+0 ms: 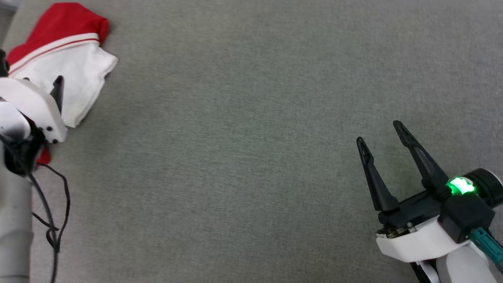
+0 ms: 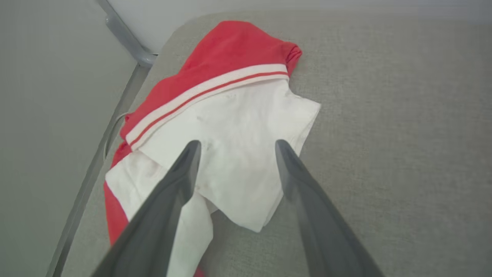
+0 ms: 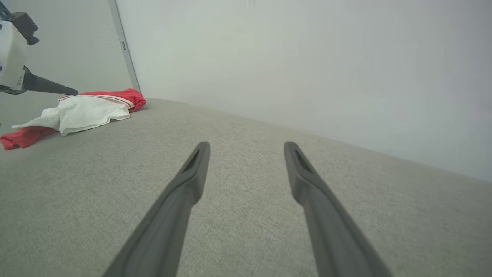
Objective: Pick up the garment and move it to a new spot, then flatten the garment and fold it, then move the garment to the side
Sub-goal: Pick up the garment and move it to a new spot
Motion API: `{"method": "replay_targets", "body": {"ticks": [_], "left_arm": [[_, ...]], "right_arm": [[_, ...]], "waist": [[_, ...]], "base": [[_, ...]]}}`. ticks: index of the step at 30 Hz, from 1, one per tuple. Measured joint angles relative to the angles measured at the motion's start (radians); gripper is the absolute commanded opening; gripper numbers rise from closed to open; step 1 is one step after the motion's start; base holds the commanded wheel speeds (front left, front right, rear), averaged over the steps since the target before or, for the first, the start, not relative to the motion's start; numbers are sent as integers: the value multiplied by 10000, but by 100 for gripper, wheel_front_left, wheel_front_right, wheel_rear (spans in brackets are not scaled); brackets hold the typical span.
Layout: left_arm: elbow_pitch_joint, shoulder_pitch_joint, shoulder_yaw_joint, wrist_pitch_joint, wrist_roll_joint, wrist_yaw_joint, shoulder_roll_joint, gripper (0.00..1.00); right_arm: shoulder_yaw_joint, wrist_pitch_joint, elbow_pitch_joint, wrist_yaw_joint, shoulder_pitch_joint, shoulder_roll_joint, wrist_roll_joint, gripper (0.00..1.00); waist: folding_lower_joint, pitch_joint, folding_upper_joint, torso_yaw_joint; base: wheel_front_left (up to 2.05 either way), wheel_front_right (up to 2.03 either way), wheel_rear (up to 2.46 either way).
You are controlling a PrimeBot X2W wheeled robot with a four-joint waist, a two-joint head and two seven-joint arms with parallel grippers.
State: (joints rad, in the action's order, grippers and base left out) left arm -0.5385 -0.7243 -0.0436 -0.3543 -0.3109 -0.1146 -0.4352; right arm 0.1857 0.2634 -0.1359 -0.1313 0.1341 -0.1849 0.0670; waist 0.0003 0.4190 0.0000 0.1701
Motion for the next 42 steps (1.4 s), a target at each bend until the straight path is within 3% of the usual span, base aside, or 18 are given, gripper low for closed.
{"method": "replay_targets", "body": {"ticks": [7,18,19,20,27,38,42], "left_arm": [[-598,-607,-127,-1666,-290,35,-566,100],[-1415,-994,-307,-2460,-1024,13,-616,100],[-1459,-1052,-274,-2617,-1139,-4,-600,33],[-1473,-1085,-226,-2740,-1283,-13,-585,0],[-1469,-882,-125,-1985,-1707,-88,-468,0],[-545,-782,-142,1133,-1578,-132,-506,0],[150,-801,136,1661,-1294,-130,-575,0]], "right_arm": [[92,-2,-328,2,114,-6,-69,100],[40,0,-453,2,350,-98,-224,100],[27,0,-453,0,350,-104,-242,100],[12,0,-453,2,354,-109,-249,100],[-12,0,-305,0,435,-125,-334,100],[-395,0,290,2,251,416,-403,100],[-510,0,470,0,79,744,-326,100]], "waist": [[-1,795,0,-569],[-2,1531,0,-759],[-2,1544,0,-740],[-2,1550,0,-716],[-2,1268,0,-598],[-2,-247,0,-569],[-3,-1005,0,-611]], "base": [[0,0,0],[0,0,0],[0,0,0],[0,0,0],[0,0,0],[0,0,0],[0,0,0]]}}
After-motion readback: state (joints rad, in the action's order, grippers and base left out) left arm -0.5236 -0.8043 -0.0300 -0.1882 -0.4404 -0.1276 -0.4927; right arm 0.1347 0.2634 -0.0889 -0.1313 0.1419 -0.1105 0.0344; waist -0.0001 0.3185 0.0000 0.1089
